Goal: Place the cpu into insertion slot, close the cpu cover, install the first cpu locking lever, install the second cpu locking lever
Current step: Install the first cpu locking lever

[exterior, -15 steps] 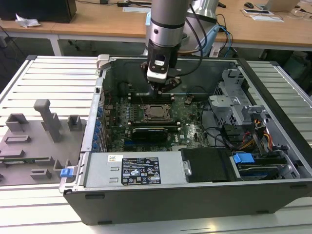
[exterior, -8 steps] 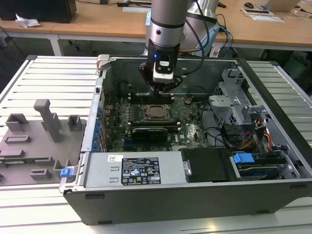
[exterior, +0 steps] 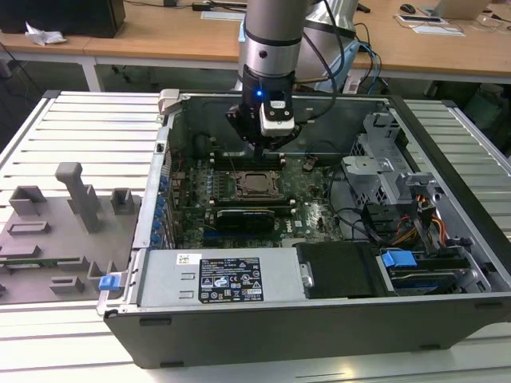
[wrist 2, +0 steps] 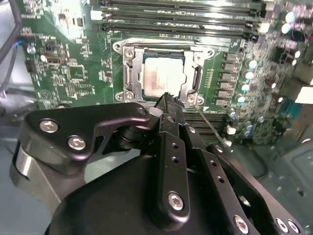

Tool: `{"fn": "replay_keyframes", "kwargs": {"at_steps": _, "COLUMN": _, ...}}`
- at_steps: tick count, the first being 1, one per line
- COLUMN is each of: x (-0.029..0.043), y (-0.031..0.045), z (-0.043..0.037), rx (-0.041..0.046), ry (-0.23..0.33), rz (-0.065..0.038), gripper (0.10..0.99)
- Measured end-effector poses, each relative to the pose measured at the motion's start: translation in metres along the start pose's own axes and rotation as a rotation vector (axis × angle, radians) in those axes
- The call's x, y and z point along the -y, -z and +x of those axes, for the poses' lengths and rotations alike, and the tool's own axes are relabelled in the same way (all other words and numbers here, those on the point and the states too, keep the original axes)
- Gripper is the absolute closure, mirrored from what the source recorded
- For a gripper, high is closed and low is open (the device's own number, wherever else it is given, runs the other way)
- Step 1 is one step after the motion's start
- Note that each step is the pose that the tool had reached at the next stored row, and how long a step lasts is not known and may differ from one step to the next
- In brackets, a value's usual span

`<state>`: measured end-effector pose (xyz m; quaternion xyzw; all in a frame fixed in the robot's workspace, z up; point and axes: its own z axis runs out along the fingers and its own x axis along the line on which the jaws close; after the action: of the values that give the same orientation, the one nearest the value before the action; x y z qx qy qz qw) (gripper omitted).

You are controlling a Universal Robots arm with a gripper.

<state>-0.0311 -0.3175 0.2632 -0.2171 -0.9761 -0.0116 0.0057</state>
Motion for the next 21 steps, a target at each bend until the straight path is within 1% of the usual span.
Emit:
{"fn": "replay_keyframes", "kwargs": {"at_steps": 5, "x": 0.0000, "y": -0.0002, "z": -0.0001, "rx": -0.0039, "ry": 0.181, "rz": 0.002, "gripper": 0.980}}
{"fn": "replay_keyframes", "kwargs": {"at_steps": 9, "x": 0.0000, "y": -0.0003, "z": -0.0001, "rx": -0.0059, "ry": 0.280, "rz": 0.004, "gripper": 0.980}}
{"fn": "replay_keyframes", "kwargs": {"at_steps": 14, "x": 0.0000, "y": -0.0005, "z": -0.0001, "rx": -0.0070, "ry": 0.389, "rz": 0.005, "gripper": 0.980}}
{"fn": "replay_keyframes", "kwargs": {"at_steps": 17, "x": 0.0000, "y": -0.0006, "z": 0.0001, "rx": -0.0048, "ry": 0.429, "rz": 0.005, "gripper": 0.980}}
{"fn": "replay_keyframes", "kwargs": {"at_steps": 19, "x": 0.0004, "y": -0.0007, "z": 0.0009, "rx": -0.0026, "ry": 0.436, "rz": 0.005, "gripper": 0.980}}
{"fn": "replay_keyframes", "kwargs": {"at_steps": 21, "x": 0.0029, "y": -0.0008, "z": 0.0061, "rx": 0.0008, "ry": 0.438, "rz": 0.003, "gripper": 0.980}}
